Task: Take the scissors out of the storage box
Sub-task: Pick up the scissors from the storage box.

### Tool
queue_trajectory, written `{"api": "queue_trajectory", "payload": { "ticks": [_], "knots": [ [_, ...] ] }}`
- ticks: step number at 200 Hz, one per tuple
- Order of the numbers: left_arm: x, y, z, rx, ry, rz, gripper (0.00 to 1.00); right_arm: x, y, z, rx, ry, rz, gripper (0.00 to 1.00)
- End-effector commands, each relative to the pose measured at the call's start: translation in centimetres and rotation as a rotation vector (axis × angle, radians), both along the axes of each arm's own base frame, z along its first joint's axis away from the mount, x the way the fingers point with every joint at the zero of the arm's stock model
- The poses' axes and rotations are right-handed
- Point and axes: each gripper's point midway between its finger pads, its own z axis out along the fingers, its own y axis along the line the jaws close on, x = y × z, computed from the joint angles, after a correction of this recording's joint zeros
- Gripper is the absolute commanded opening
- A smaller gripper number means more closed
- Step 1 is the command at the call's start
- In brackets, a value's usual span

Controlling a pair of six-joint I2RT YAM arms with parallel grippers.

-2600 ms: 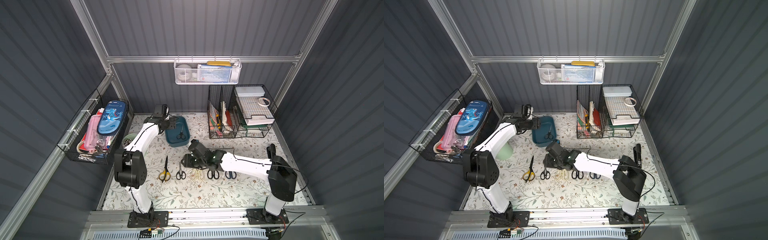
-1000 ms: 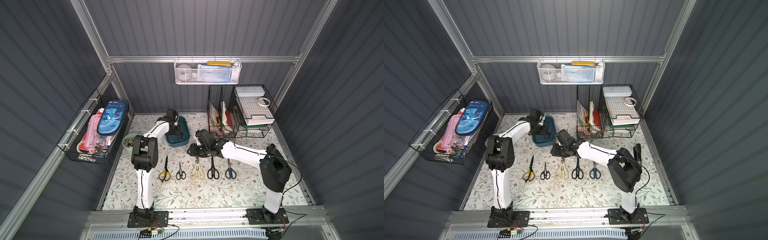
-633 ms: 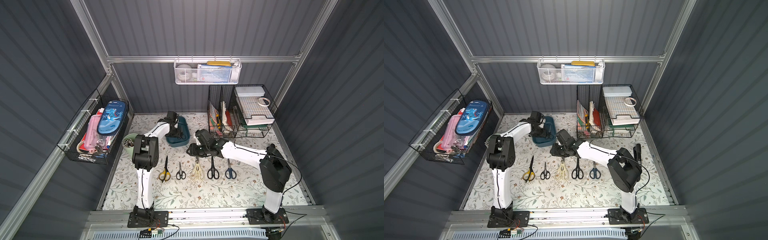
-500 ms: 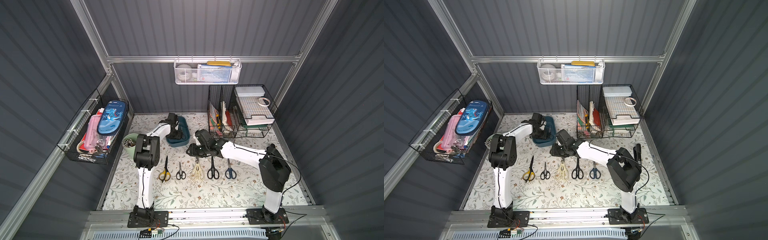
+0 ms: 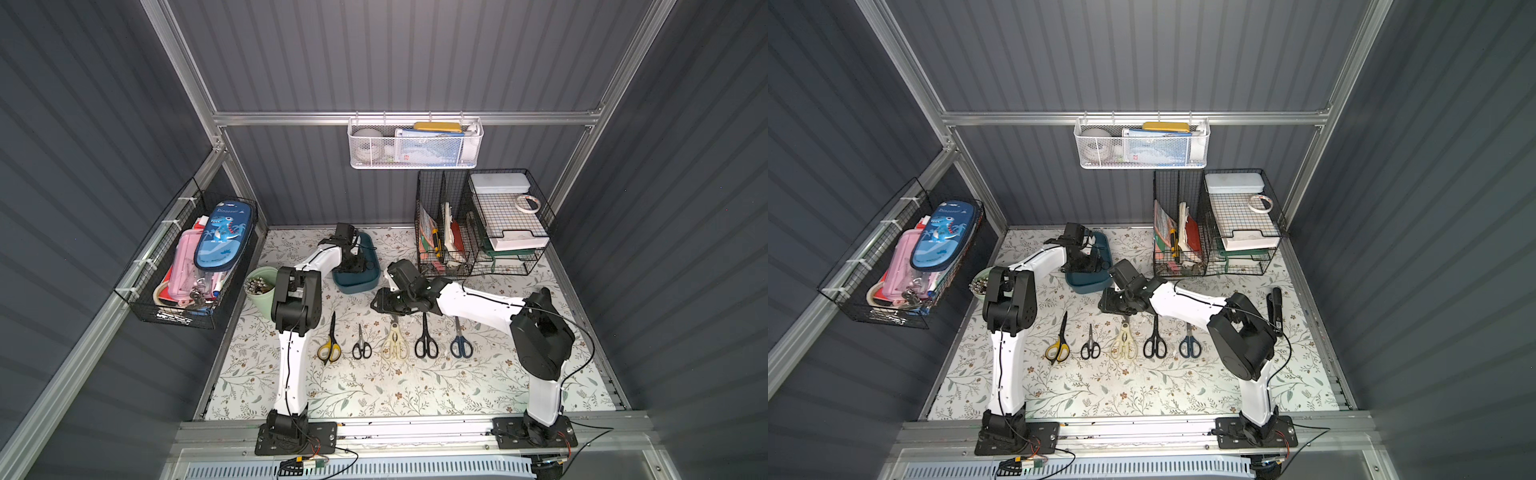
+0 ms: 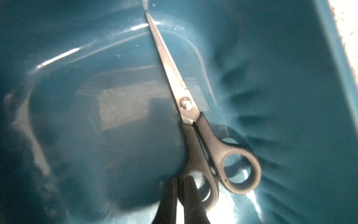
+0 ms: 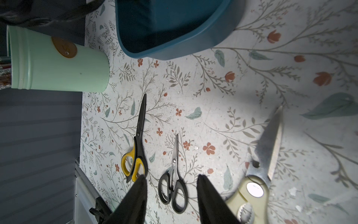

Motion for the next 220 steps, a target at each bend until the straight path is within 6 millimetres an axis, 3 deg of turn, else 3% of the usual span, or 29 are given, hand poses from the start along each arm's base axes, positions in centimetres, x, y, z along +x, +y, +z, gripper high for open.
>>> {"api": "queue_trajectory", "payload": {
  "ticks": [1, 27, 53, 73, 120, 157, 190, 220],
  "knots": [
    [-2.9, 0.3, -4.1, 0.010, 0.138, -0.028, 0.00, 0.6, -0.2, 1.3, 0.013, -0.021, 0.002, 0.46],
    [-1.7, 0.2, 0.1, 0.004, 0.037, -0.046, 0.00, 1.1, -0.6, 1.9, 0.009, -0.036, 0.003, 0.46],
    [-0.8, 0.2, 6.4, -0.012, -0.113, -0.047, 0.00, 2.0, -1.6, 3.2, 0.001, -0.071, 0.001, 0.48],
    [-1.0, 0.2, 9.9, -0.011, -0.193, -0.075, 0.00, 3.1, -2.5, 4.7, 0.007, -0.103, -0.013, 0.51],
    [-2.7, -0.1, 13.7, -0.030, -0.261, -0.116, 0.00, 6.9, -4.1, 8.8, 0.032, -0.219, -0.041, 0.56],
    [-4.8, -2.0, 17.2, -0.070, -0.338, -0.197, 0.00, 9.5, -3.8, 12.9, 0.083, -0.291, -0.050, 0.60],
    [-6.4, -3.5, 18.6, -0.104, -0.370, -0.243, 0.00, 11.2, -2.9, 13.4, 0.123, -0.271, -0.019, 0.61],
    [-7.2, -3.7, 19.0, -0.129, -0.374, -0.246, 0.00, 12.4, -3.0, 12.6, 0.117, -0.249, -0.017, 0.62]
  ]
}}
